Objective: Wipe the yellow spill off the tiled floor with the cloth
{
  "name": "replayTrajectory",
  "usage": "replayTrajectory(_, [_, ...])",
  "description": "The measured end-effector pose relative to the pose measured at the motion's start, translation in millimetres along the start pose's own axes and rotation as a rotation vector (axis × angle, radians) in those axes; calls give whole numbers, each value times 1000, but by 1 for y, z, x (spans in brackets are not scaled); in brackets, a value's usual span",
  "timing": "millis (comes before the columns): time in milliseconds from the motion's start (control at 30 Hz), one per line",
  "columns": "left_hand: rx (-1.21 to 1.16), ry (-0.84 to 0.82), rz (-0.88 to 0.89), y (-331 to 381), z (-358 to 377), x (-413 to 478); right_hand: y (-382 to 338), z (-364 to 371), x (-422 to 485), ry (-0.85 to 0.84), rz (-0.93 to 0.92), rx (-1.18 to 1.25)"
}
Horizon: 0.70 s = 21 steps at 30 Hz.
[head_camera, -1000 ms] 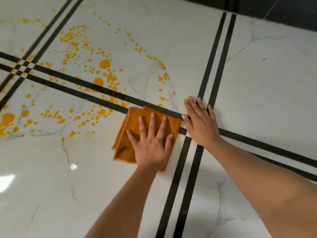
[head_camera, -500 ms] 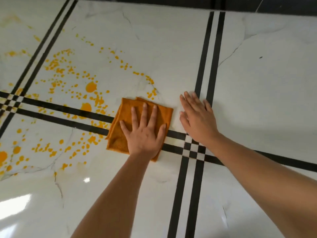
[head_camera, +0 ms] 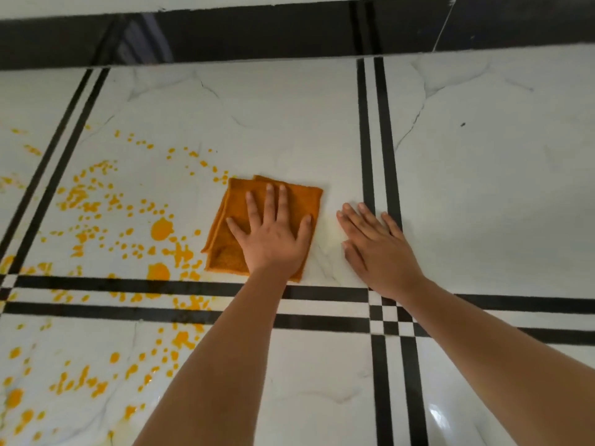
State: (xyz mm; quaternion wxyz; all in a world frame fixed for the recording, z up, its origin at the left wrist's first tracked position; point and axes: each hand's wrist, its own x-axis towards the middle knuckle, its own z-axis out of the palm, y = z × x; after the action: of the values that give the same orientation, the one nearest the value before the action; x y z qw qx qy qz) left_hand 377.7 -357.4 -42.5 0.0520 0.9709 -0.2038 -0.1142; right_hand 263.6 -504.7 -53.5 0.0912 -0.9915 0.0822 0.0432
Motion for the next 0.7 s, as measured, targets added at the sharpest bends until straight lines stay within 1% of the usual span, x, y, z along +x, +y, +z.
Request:
replayTrajectory(33, [7,13,28,2,1,-3,0,0,0,5,6,10])
replayTrajectory(67, [30,23,128,0,3,-11,-2,0,1,20,10,30])
replayTrajectory(133, [112,-16,312,-9,7,-28,-3,-4,1,45,11,63])
replayTrajectory(167, [112,-18,340,-17,5,-23,-6,-8,5,56,25,70])
replayTrajectory(200, [90,-2,291,-21,2,-9,-9,-12,11,63,40,68])
replayTrajectory(267, [16,15,89,-24,-3,13,-18,-17,32,38,52,53])
replayTrajectory(300, [4,26,43,-24,-2,15,-23,-17,43,12,46,52])
replayTrajectory(333, [5,50,63,-27,0,11,-29,-16,53,-7,37,57])
replayTrajectory(400, [47,62,164,-36,3,1,-37,-11,64,-9,58,73])
replayTrajectory(433, [38,59,167,-45,1,5,-42,-7,66,-5,77,73])
replayTrajectory(533, [-47,69,-77,-66,-11,29,-54,2,66,3,135,25])
replayTrajectory(567, [-46,63,-92,-67,-11,27,-56,3,67,-3,150,19])
replayTrajectory(667, [49,63,113,-72,-6,10,-63,1,69,-7,228,49])
replayTrajectory(700, [42,59,131,-79,-9,18,-66,0,69,-5,247,59])
